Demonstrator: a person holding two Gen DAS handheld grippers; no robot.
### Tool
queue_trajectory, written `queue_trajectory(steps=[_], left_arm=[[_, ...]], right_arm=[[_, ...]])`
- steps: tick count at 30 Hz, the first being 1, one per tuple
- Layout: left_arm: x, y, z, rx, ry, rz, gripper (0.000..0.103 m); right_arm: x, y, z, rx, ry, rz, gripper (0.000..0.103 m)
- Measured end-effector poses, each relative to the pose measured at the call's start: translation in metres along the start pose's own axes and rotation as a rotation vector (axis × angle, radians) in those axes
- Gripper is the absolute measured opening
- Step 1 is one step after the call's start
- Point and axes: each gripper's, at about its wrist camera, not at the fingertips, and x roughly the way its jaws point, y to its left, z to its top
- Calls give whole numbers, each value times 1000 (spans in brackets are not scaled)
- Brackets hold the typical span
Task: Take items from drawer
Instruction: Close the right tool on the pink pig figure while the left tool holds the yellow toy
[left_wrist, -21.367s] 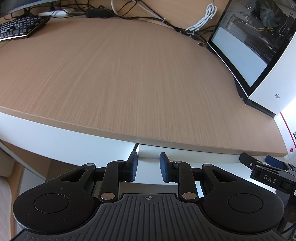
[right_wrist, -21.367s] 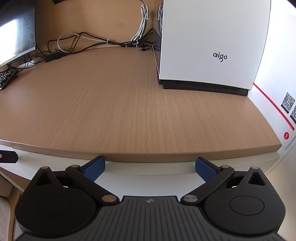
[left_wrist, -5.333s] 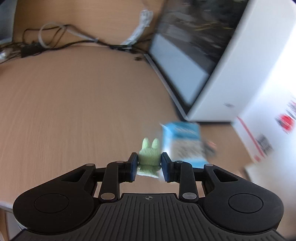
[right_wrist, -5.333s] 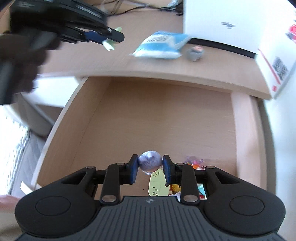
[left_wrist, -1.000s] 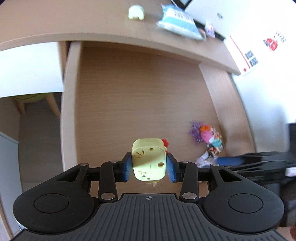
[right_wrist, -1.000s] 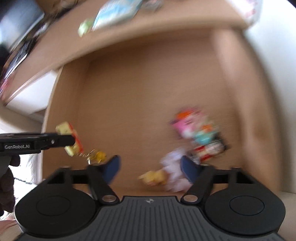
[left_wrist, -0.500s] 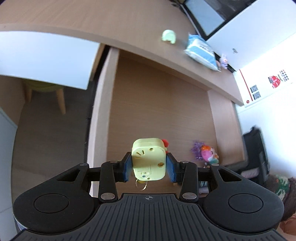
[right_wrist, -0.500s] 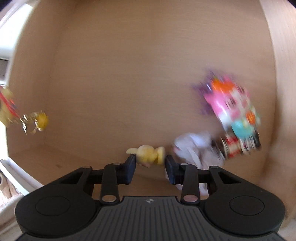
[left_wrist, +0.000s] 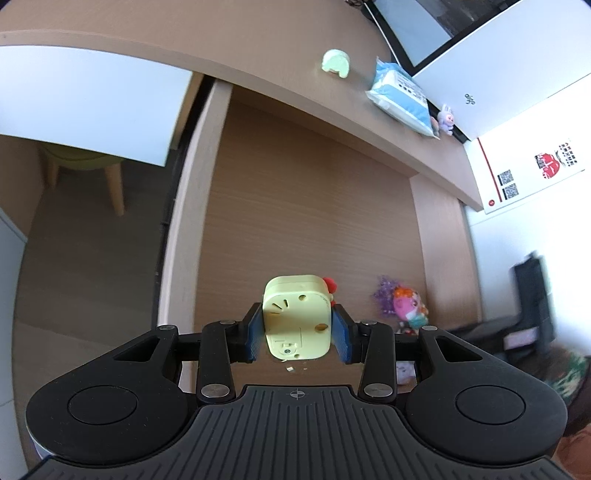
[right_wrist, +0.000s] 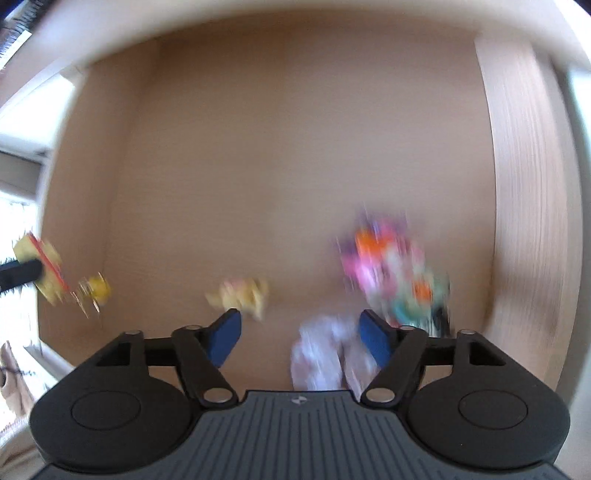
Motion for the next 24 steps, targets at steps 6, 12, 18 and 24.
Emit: queue_trajectory(steps=[6,12,18,24], left_arm=[[1,2,-4,-9,14,-3,43],[-1,9,-6,-27,25,23,43],[0,8,-3,-21,27,25,43],[7,-3,5,7,40,15,43]], right_arm=[[35,-5,-12,6,109,-18,26],[5,-15,26,52,-94,-9,24],[-40,-27,29,162,-313,149,45],[-53,-34,16,214,-394,158,66]])
